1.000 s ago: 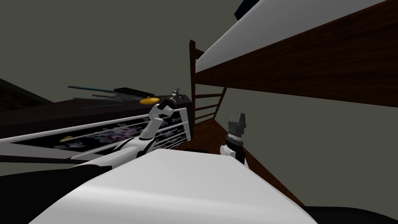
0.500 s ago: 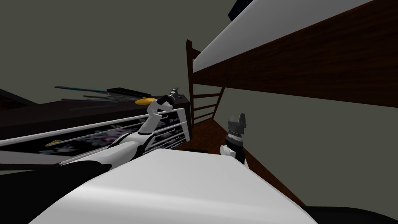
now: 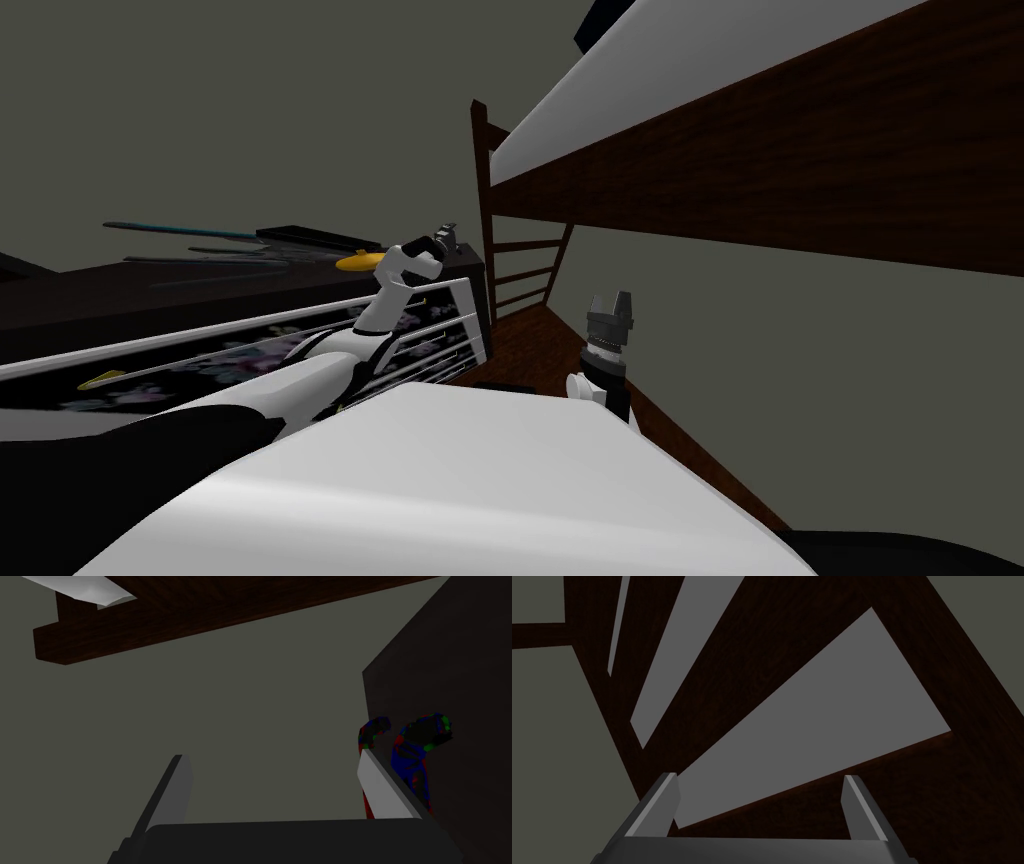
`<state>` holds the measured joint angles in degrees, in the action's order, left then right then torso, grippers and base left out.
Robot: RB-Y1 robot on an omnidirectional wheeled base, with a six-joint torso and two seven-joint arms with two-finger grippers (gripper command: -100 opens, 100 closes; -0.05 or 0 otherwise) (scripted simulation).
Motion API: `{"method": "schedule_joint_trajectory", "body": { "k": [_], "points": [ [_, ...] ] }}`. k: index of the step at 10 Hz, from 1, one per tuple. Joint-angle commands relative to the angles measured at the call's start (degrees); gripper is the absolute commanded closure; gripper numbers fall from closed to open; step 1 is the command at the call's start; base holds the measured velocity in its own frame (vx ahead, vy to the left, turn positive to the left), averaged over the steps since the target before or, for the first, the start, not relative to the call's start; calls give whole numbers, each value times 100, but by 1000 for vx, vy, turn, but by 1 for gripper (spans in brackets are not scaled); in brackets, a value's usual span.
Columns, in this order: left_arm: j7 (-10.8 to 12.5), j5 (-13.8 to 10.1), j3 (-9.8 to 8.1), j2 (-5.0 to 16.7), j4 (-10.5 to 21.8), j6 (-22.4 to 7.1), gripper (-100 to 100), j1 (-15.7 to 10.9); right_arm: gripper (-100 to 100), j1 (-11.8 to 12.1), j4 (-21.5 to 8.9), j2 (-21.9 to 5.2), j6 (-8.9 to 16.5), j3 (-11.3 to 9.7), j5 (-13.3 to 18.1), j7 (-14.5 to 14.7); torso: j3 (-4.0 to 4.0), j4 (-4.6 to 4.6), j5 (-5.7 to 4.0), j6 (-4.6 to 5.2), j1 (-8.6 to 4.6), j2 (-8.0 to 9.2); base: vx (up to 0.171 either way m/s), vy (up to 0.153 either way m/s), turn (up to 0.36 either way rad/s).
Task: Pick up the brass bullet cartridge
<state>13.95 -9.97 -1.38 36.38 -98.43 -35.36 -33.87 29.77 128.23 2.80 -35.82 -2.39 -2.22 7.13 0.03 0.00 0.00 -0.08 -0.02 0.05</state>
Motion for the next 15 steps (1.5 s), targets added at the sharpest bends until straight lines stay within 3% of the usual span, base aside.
{"method": "schedule_joint_trajectory", "body": {
  "k": [1, 3, 4, 6, 7, 9, 10, 12, 13, 15],
  "points": [
    [65, -107, -5, 226, 286, -286, -100, -286, 0, 0, 0, 0, 0, 0, 0, 0, 0, 0, 0, 0, 0, 0, 7, -25, -99],
    [65, -107, -5, 226, 294, -601, -100, -326, 0, 0, 0, 0, 0, 0, 0, 0, -1, 0, -1, 1, -3, -2, 6, -16, -34],
    [120, -209, -8, 437, 581, -758, -100, -600, 0, 0, 0, 0, 0, 0, 0, 0, -1, -1, 1, -1, 2, -1, 5, -22, -124],
    [120, -209, -8, 437, 592, -1067, -100, -627, 0, 0, 0, 0, 0, 0, 0, 0, -1, 0, 0, -1, 0, -2, 8, -11, -17],
    [168, -313, -12, 647, 893, -1225, -100, -914, 0, 0, 0, 0, 0, 0, 0, 0, -1, -1, 1, -1, 4, -1, 13, -15, -87],
    [168, -313, -12, 647, 893, -1527, -100, -914, 0, 0, 0, 0, 0, 0, 0, 0, -2, -1, 1, 0, 2, -3, 8, -9, -37],
    [209, -420, -17, 855, 1197, -1695, -100, -1187, 0, 0, 0, 0, 0, 0, 0, 0, -1, -1, 2, -2, 5, -1, 9, -13, -91],
    [209, -420, -17, 855, 1197, -1972, -100, -1187, 0, 0, 0, 0, 0, 0, 0, 0, -2, -1, 1, 0, 2, -3, 10, -6, -29],
    [242, -530, -24, 1061, 1503, -2129, -100, -1446, 0, 0, 0, 0, 0, 0, 0, 0, -1, -1, 2, -1, 5, -1, 12, -9, -108],
    [242, -530, -24, 1061, 1503, -2429, -100, -1446, 0, 0, 0, 0, 0, 0, 0, 0, -2, -1, 2, -2, 5, -2, 10, -2, -17]
  ]
}}
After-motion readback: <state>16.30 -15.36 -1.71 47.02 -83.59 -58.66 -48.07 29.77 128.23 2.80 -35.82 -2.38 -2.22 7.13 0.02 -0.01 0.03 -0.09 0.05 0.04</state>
